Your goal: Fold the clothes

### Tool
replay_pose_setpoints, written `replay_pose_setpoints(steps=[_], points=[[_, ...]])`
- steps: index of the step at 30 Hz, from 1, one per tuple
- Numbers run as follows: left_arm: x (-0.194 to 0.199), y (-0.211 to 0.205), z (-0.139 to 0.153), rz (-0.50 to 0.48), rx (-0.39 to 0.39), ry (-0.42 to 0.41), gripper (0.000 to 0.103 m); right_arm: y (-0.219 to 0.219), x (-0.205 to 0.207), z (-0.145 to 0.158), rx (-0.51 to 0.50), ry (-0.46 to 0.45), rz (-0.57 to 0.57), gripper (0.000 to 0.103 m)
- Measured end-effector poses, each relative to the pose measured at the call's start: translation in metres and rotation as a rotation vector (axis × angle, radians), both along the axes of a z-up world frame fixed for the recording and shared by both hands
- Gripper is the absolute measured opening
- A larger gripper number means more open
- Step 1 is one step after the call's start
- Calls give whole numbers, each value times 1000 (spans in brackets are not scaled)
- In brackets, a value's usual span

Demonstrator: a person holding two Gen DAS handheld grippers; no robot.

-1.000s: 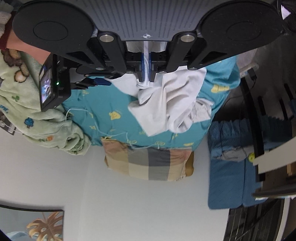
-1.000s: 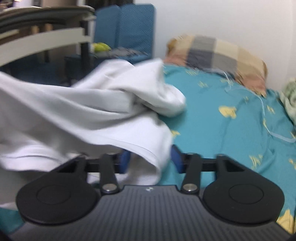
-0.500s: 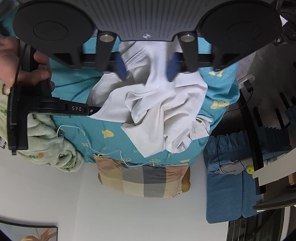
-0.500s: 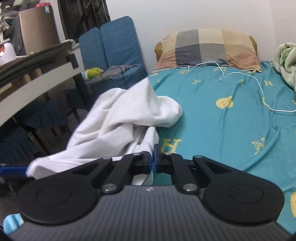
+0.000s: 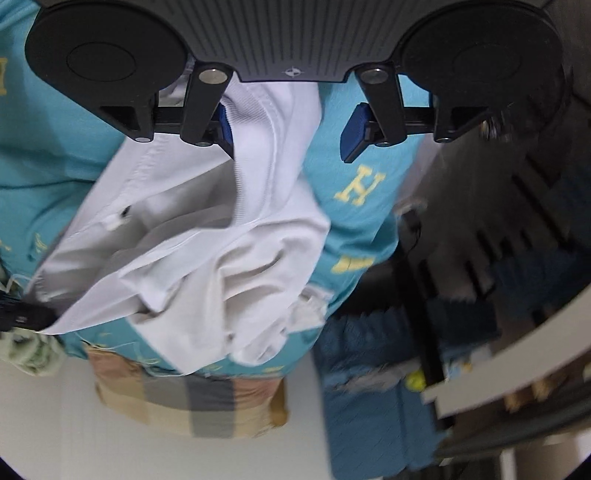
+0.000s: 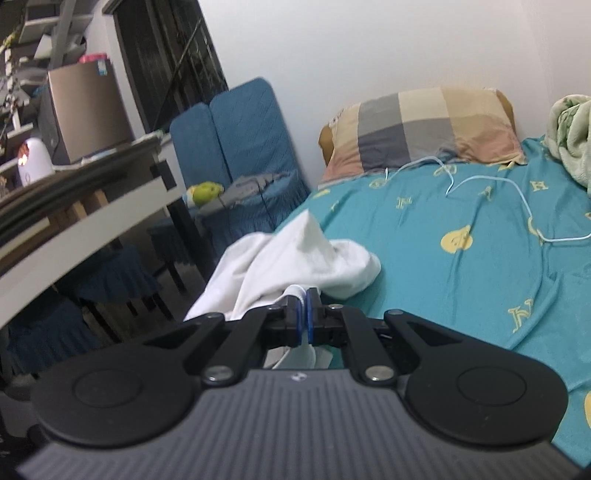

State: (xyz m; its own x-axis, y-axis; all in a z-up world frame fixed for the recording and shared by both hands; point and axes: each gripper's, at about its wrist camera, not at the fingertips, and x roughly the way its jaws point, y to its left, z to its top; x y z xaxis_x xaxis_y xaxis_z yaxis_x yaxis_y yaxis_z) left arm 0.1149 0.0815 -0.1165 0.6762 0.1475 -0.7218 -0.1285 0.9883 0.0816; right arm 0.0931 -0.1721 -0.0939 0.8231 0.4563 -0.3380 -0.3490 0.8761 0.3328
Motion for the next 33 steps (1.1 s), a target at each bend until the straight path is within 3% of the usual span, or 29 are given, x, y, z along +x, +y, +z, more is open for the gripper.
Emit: replay_pose_setpoints(steps=[4, 7, 8, 11, 18, 23, 24, 26, 27, 28, 33], points=[[-4, 13, -3, 50, -68, 83, 48, -2, -5, 9, -6, -51, -34, 3], [-14, 18, 0, 53, -106, 90, 26, -4, -6, 12, -38, -69, -65, 3], [-17, 20, 1, 61, -110, 86, 16, -6, -4, 11, -52, -59, -73, 3], [-21, 32, 10, 81, -175, 53, 10, -13, 6, -1, -39, 24, -55, 3], [-26, 28, 45, 50, -148, -135, 6, -16, 7, -19, 33, 130, 91, 6], [-34, 33, 64, 52, -175, -233, 5, 6, 0, -34, -97, 198, 166, 8], [-35, 34, 66, 54, -185, -240, 5, 9, -1, -35, -123, 197, 178, 10], [-37, 38, 68, 60, -209, -243, 5, 16, -5, -36, -164, 186, 194, 28], [-37, 39, 68, 64, -220, -241, 5, 18, -7, -36, -179, 178, 200, 46], [-38, 41, 69, 67, -229, -239, 5, 21, -8, -37, -193, 170, 203, 58], [-36, 43, 68, 72, -248, -236, 5, 32, -2, -47, -285, 151, 199, 58]])
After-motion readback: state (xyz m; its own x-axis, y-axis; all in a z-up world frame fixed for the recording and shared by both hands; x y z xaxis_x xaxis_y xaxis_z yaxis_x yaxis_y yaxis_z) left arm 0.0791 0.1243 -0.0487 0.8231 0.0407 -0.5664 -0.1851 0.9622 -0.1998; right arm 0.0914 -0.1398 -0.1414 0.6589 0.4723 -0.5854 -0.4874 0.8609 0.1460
